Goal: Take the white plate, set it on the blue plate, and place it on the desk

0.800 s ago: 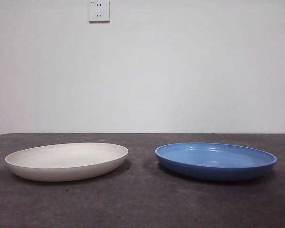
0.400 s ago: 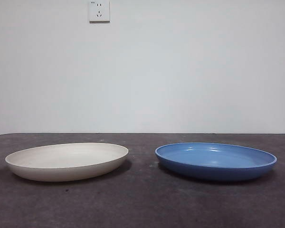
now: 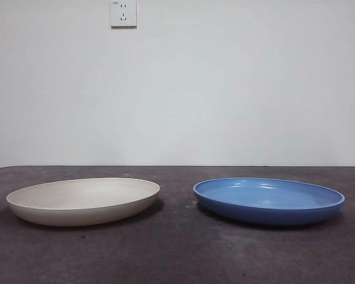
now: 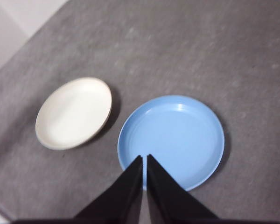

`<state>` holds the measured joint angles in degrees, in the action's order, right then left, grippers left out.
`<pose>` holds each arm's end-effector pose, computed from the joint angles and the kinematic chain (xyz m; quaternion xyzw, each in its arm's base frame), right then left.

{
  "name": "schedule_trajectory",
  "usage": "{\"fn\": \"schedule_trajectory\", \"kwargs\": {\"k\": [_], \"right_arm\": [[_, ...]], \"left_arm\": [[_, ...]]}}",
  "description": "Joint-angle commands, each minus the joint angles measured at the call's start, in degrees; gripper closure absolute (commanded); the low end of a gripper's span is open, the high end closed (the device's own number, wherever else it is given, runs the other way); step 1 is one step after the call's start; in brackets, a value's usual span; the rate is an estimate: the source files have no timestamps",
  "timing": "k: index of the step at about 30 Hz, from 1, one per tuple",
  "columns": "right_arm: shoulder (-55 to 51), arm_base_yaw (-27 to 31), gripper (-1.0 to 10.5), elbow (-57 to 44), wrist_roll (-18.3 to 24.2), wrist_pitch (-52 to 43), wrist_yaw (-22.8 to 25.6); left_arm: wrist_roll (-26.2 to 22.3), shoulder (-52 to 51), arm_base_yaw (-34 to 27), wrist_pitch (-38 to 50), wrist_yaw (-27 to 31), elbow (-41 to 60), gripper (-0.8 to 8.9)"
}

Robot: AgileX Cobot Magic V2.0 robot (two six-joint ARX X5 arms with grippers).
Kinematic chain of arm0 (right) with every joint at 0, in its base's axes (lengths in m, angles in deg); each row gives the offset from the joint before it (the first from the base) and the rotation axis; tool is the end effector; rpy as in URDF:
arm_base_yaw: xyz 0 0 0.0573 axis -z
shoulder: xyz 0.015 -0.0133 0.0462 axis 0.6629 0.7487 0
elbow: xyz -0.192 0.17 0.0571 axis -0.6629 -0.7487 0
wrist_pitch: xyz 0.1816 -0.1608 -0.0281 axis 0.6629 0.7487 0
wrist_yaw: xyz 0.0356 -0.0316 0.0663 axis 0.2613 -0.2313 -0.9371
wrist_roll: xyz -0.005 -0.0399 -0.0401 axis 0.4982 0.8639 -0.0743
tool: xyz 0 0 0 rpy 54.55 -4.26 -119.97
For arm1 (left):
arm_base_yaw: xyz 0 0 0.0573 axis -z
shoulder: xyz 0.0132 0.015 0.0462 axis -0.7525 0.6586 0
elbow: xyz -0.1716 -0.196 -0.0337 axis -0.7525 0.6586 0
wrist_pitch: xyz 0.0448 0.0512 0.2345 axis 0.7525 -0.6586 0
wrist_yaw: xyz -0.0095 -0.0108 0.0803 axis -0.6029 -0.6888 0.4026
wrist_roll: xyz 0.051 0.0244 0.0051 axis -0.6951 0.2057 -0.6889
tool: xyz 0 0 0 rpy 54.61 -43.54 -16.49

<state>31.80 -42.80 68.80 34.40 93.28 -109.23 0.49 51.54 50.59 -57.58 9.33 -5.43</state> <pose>0.1208 0.0204 0.3541 0.0816 0.2975 0.2683 0.9126 0.1238 -0.0217 0.3414 -0.1002 0.3149 -0.2682 0.9049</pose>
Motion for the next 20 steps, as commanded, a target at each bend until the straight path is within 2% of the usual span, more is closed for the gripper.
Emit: {"fn": "schedule_trajectory", "kwargs": {"k": [1,6,12,14,15,17,18,20], "right_arm": [[1.6,-1.3,9.4,2.0,2.7,1.7,-0.3],[3.0,-3.7,9.4,2.1,4.3,5.4,-0.1],[3.2,-5.1,9.4,2.1,5.3,6.4,0.0],[3.2,-5.1,8.7,2.1,5.2,6.4,0.1],[3.2,-5.1,8.2,2.1,5.1,6.4,0.0],[3.2,-5.1,6.3,2.1,4.8,6.4,0.0],[3.2,-5.1,5.7,2.1,4.7,6.4,0.1],[3.2,-5.1,5.3,2.1,4.7,6.4,0.1]], "left_arm": [[-5.1,2.2,1.9,-3.4,-0.8,-3.0,8.04],[-6.0,3.5,4.7,-5.6,-1.1,-3.2,8.04],[-5.9,3.5,5.1,-5.3,-1.0,-3.2,7.89],[-5.8,3.5,5.1,-5.2,-1.0,-3.2,7.39],[-5.7,3.5,5.1,-5.2,-1.0,-3.2,6.80],[-5.1,3.6,5.1,-5.2,-1.0,-3.2,5.01],[-4.5,3.6,5.1,-5.0,-1.0,-3.2,4.50],[-3.6,3.8,5.1,-4.7,-1.0,-3.2,4.04]]}}
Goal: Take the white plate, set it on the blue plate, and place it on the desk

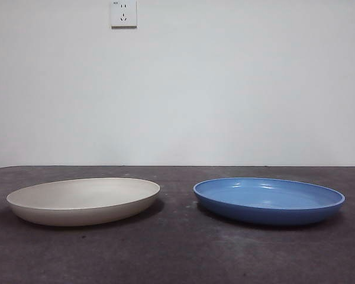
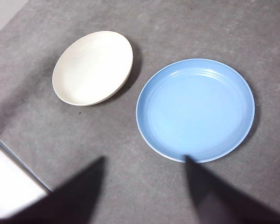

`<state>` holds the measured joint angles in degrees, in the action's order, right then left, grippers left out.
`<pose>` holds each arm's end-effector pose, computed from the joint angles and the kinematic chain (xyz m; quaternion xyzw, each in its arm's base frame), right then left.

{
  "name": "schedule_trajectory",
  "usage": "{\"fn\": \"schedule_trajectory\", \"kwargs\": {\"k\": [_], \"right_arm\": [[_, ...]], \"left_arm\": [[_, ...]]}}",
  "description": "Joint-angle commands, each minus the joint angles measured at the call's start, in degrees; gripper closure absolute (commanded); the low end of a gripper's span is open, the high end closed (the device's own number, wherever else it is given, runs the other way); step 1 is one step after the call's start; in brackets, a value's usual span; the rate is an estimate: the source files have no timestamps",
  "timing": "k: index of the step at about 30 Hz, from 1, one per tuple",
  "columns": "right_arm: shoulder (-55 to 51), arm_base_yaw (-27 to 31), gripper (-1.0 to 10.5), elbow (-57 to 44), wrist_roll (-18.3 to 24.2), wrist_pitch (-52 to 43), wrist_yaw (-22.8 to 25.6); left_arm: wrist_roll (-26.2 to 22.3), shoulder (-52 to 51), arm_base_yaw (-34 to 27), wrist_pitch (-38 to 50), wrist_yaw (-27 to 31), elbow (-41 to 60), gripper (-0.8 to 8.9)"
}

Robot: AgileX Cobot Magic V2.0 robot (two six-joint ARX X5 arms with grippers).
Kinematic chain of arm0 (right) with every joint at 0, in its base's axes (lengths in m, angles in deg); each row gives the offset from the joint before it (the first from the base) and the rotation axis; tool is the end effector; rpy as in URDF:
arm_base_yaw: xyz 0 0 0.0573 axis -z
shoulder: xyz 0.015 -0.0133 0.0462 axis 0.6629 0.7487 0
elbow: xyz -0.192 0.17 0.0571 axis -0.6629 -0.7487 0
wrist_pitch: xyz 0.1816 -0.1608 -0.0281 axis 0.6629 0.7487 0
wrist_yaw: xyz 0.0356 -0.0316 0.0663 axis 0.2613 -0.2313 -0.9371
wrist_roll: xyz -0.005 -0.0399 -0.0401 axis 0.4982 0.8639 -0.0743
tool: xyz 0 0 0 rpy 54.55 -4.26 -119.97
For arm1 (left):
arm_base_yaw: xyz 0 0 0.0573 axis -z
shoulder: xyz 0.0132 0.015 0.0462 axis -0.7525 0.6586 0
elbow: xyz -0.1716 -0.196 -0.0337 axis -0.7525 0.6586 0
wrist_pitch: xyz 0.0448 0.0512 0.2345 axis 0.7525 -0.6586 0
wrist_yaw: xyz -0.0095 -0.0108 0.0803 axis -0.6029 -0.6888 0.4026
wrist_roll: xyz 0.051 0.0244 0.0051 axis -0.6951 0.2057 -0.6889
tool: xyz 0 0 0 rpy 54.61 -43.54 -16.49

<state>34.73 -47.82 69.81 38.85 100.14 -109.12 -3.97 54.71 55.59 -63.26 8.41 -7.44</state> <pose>0.1226 0.0313 0.3450 0.0497 0.3592 0.3127 0.8779 0.1263 -0.0334 0.3386 -0.0671 0.3607 -0.3208 0.8732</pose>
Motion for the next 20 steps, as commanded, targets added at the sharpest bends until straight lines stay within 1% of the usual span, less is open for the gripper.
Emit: {"fn": "schedule_trajectory", "kwargs": {"k": [1,6,8,12,15,20], "right_arm": [[0.3,-0.1,5.3,1.1,0.2,-0.5,-0.1],[0.3,-0.1,5.3,1.1,0.2,-0.5,-0.1],[0.3,-0.1,5.3,1.1,0.2,-0.5,-0.1],[0.3,-0.1,5.3,1.1,0.2,-0.5,-0.1],[0.3,-0.1,5.3,1.1,0.2,-0.5,-0.1],[0.3,-0.1,5.3,1.1,0.2,-0.6,-0.1]], "left_arm": [[0.9,0.7,0.1,0.9,-0.1,-1.2,4.04],[1.9,1.9,0.1,1.1,0.1,-1.2,4.04],[2.0,2.8,0.1,1.5,1.0,-1.2,4.04],[3.7,6.2,0.1,4.0,7.3,-1.2,4.04],[5.0,9.7,0.1,6.5,10.9,-1.2,4.04],[6.1,17.4,0.1,10.2,13.2,-1.5,4.08]]}}
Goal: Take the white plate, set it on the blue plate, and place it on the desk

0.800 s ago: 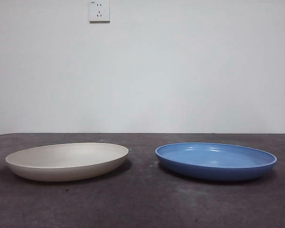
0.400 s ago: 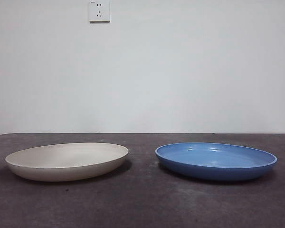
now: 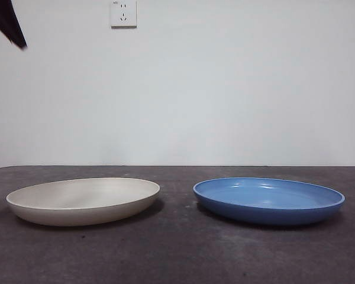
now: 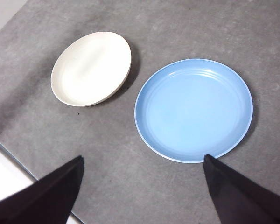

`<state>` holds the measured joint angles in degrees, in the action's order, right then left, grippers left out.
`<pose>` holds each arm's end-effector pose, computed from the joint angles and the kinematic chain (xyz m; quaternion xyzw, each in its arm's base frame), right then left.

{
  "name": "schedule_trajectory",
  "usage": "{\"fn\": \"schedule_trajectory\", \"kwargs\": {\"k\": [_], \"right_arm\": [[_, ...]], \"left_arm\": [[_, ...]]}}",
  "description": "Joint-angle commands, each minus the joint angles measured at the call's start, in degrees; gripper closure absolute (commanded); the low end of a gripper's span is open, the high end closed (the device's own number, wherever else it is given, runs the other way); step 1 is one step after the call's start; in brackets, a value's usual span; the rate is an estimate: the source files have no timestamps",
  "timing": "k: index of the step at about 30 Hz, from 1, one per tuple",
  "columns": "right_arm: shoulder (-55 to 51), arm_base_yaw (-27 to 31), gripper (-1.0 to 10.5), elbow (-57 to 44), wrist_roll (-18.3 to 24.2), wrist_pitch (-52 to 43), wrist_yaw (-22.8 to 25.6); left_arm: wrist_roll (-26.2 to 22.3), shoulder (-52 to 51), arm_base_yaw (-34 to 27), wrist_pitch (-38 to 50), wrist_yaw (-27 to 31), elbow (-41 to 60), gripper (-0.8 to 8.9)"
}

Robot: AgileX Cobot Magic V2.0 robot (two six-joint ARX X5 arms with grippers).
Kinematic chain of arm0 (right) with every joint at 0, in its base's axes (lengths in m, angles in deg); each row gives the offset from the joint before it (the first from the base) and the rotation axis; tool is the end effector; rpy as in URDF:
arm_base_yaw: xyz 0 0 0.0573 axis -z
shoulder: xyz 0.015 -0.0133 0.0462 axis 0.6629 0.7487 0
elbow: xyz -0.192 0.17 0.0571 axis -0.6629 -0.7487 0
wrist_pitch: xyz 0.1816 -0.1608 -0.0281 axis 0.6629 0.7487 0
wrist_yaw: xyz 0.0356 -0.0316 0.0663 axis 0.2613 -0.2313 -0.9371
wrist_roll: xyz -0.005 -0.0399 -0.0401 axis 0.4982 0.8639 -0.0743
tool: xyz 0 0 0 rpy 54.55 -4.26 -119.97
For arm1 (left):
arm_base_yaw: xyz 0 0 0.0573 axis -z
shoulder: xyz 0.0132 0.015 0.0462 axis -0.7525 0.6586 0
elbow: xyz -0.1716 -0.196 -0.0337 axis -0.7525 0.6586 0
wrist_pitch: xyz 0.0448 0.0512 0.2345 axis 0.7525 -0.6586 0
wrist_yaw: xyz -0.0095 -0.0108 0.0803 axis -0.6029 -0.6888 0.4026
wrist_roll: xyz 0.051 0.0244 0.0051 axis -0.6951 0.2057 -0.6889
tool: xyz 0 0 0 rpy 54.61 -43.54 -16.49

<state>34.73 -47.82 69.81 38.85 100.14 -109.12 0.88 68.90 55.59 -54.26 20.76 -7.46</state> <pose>0.1226 0.0313 0.3450 0.0497 0.3592 0.3127 0.8779 0.1952 -0.0351 0.3111 -0.0692 0.4198 -0.2045 0.8816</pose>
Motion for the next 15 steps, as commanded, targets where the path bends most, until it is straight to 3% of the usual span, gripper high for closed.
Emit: {"fn": "schedule_trajectory", "kwargs": {"k": [1,7,15], "right_arm": [[0.3,-0.1,5.3,1.1,0.2,-0.6,-0.1],[0.3,-0.1,5.3,1.1,0.2,-0.8,-0.1],[0.3,-0.3,5.3,1.1,0.2,-0.9,0.0]], "left_arm": [[1.4,5.0,0.1,1.8,1.7,-1.6,4.08],[1.4,14.4,0.1,5.4,5.8,-1.8,4.08],[1.4,24.2,0.1,11.2,6.1,-1.8,4.08]]}}
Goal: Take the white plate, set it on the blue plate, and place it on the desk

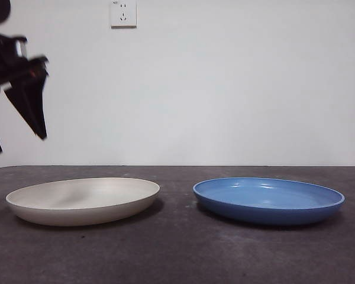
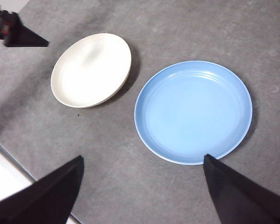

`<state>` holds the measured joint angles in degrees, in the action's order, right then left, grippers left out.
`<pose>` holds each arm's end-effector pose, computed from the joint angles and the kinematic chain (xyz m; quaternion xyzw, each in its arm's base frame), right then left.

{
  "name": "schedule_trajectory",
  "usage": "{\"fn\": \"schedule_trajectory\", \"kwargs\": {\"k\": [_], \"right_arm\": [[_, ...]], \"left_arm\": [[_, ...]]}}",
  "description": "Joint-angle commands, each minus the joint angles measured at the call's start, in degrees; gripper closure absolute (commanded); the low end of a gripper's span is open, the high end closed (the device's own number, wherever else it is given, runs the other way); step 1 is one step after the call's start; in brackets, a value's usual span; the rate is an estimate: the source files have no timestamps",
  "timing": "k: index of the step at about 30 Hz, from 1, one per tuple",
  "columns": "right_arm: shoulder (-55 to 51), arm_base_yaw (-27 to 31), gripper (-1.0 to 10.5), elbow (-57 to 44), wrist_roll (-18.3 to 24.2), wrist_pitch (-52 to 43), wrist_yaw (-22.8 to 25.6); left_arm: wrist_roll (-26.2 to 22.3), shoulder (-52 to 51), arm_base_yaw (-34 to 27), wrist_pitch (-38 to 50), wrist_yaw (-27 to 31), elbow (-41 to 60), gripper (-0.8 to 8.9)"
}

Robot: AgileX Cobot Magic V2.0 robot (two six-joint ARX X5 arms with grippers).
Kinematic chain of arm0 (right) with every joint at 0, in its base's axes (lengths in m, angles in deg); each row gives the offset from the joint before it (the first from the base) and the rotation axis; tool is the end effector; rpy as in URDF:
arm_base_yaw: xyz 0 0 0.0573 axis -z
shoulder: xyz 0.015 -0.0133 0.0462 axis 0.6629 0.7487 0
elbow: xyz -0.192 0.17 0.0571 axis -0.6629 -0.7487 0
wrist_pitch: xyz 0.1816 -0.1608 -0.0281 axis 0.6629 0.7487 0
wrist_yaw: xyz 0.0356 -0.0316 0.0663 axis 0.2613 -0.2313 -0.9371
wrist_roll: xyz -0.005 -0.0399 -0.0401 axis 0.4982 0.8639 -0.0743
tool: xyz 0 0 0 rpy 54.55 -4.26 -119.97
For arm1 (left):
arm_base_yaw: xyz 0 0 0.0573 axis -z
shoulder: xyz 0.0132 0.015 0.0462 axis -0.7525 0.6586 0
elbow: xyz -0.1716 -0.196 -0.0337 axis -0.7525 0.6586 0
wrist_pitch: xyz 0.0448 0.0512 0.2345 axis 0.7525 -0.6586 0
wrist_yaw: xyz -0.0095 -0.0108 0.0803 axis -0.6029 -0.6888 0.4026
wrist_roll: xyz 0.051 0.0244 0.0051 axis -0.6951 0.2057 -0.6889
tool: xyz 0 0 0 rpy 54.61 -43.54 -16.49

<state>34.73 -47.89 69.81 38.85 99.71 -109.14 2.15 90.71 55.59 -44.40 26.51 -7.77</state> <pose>0.1231 0.0315 0.3455 0.0488 0.3558 0.3137 0.8790 0.2763 -0.0414 0.2377 -0.0631 0.5120 -0.1435 0.8446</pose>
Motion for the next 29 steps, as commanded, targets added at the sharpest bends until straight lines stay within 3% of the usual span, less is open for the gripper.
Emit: {"fn": "schedule_trajectory", "kwargs": {"k": [1,23,29], "right_arm": [[0.3,-0.2,5.3,1.1,0.2,-0.5,0.0],[0.3,-0.2,5.3,1.1,0.2,-0.5,0.0],[0.3,-0.2,5.3,1.1,0.2,-0.5,0.0]], "left_arm": [[0.2,3.4,0.1,2.1,0.7,-1.5,4.09],[0.4,15.3,0.1,8.8,2.1,-1.5,4.18],[0.4,15.3,0.2,8.8,2.2,-1.5,6.21]]}}
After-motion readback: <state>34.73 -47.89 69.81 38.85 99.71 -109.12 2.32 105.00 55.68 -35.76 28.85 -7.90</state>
